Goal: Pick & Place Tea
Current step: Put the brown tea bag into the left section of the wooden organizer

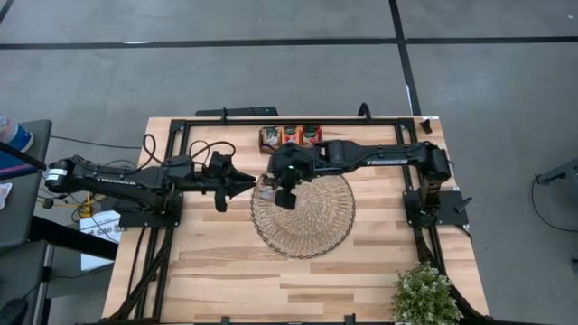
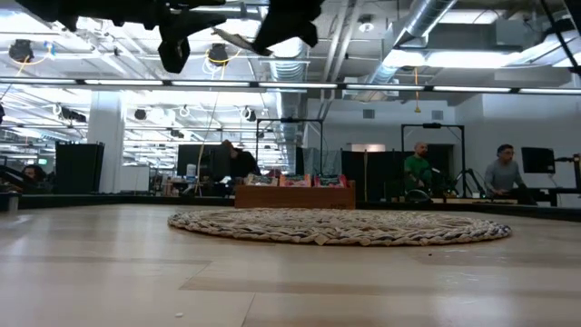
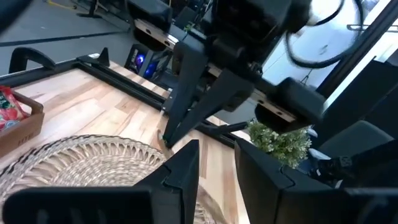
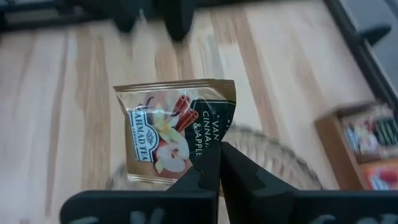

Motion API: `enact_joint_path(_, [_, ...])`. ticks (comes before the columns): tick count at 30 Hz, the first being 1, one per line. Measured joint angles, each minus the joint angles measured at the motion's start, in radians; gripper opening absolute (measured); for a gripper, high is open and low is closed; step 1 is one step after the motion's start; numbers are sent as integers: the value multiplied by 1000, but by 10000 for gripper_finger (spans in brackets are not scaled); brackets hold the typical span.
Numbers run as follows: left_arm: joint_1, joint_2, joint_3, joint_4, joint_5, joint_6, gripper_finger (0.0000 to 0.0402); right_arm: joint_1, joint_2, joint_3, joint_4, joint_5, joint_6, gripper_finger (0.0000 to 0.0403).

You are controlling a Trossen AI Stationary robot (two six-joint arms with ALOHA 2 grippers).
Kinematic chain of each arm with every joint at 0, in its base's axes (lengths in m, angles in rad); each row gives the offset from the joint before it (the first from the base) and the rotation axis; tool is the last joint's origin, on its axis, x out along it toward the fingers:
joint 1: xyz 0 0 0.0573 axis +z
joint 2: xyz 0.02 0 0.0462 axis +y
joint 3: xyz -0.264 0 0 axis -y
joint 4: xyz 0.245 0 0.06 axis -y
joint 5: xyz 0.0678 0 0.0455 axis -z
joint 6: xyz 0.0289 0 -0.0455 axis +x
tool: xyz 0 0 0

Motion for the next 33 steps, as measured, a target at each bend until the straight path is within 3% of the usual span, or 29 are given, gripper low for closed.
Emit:
enact_joint_path(18, [24, 7, 1, -47, -23, -85, 97, 16, 10, 33, 15, 12, 4, 0])
enact_joint_path(26, [53, 7, 1, -49, -51, -89, 136, 19, 10, 33, 0, 11, 11, 0])
enact_joint_path(33, [66, 7, 1, -46, 14, -118, 154, 21, 10, 33, 1, 10, 9, 0])
